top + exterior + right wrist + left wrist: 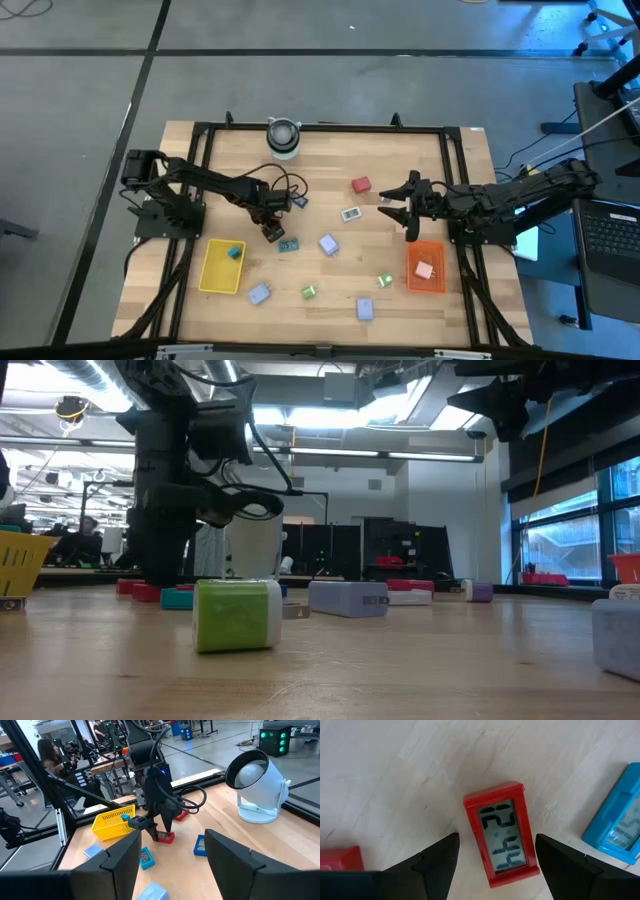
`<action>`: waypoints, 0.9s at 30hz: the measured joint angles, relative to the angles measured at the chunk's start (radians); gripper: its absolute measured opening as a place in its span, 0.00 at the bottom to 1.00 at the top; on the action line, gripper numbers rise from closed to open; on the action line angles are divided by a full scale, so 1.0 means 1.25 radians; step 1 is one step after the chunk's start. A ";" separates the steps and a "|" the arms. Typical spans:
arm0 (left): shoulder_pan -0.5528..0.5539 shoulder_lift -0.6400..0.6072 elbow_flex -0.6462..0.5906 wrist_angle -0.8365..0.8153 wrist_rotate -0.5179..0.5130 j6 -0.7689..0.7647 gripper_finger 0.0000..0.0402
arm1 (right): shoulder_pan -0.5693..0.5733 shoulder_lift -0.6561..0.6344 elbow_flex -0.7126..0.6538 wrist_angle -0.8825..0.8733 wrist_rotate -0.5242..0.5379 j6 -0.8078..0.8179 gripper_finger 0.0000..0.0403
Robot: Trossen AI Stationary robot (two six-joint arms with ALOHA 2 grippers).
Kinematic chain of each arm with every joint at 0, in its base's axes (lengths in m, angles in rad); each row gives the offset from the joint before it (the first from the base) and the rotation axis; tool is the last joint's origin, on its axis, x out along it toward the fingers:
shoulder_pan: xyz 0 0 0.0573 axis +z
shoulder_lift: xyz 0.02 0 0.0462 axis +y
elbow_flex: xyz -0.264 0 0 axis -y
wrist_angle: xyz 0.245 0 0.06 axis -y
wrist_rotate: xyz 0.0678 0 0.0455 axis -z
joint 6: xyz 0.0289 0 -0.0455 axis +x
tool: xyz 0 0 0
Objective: Pick & Place Office items
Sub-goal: Put the right red digital timer into the yellow basket
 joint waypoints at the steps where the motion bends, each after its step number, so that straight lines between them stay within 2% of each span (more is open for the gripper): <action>1: -0.002 0.000 0.000 0.000 -0.002 0.000 0.65 | 0.000 0.000 0.000 -0.001 0.000 -0.001 0.55; 9: -0.019 0.002 -0.002 0.002 -0.039 -0.002 0.63 | 0.000 0.000 0.000 -0.002 0.000 -0.015 0.55; 22: -0.032 0.004 -0.004 -0.009 -0.084 -0.021 0.42 | 0.000 0.000 0.000 -0.002 -0.002 -0.015 0.54; 27: -0.032 0.004 -0.003 -0.011 -0.084 -0.018 0.38 | 0.000 0.000 0.000 -0.002 -0.003 -0.015 0.54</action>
